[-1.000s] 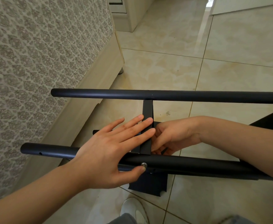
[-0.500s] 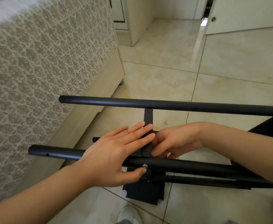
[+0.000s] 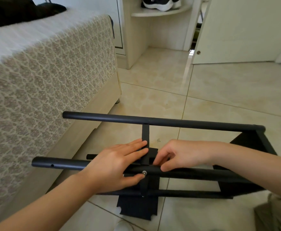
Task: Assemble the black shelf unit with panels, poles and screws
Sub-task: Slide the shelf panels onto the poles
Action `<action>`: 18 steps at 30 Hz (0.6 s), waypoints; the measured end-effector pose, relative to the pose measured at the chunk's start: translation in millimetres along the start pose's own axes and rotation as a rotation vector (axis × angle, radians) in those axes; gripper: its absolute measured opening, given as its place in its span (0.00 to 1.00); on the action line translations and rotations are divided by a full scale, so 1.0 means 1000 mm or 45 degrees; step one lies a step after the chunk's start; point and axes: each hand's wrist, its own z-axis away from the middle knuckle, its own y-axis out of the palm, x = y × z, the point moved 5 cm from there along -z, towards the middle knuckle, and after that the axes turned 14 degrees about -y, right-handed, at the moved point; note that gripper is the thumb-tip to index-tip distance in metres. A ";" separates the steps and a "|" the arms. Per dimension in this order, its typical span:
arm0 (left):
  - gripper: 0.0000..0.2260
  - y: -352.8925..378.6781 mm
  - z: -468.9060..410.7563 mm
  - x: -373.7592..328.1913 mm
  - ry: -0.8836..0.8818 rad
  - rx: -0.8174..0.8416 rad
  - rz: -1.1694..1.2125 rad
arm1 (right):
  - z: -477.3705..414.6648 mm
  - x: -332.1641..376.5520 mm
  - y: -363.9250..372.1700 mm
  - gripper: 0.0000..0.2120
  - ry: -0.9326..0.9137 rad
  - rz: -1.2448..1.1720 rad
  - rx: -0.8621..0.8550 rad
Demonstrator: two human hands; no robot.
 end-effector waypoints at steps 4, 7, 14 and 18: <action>0.29 -0.001 0.005 -0.003 -0.096 0.000 0.056 | 0.004 0.001 0.003 0.12 0.005 0.084 -0.106; 0.24 -0.001 0.011 -0.010 -0.194 -0.050 0.170 | 0.008 -0.002 0.007 0.12 0.017 0.177 -0.184; 0.16 -0.013 0.049 -0.026 -0.664 -0.329 0.858 | 0.027 -0.003 0.014 0.17 0.054 0.348 -0.243; 0.04 0.014 0.070 -0.020 -1.299 0.020 1.341 | 0.029 0.003 0.018 0.17 0.076 0.373 -0.248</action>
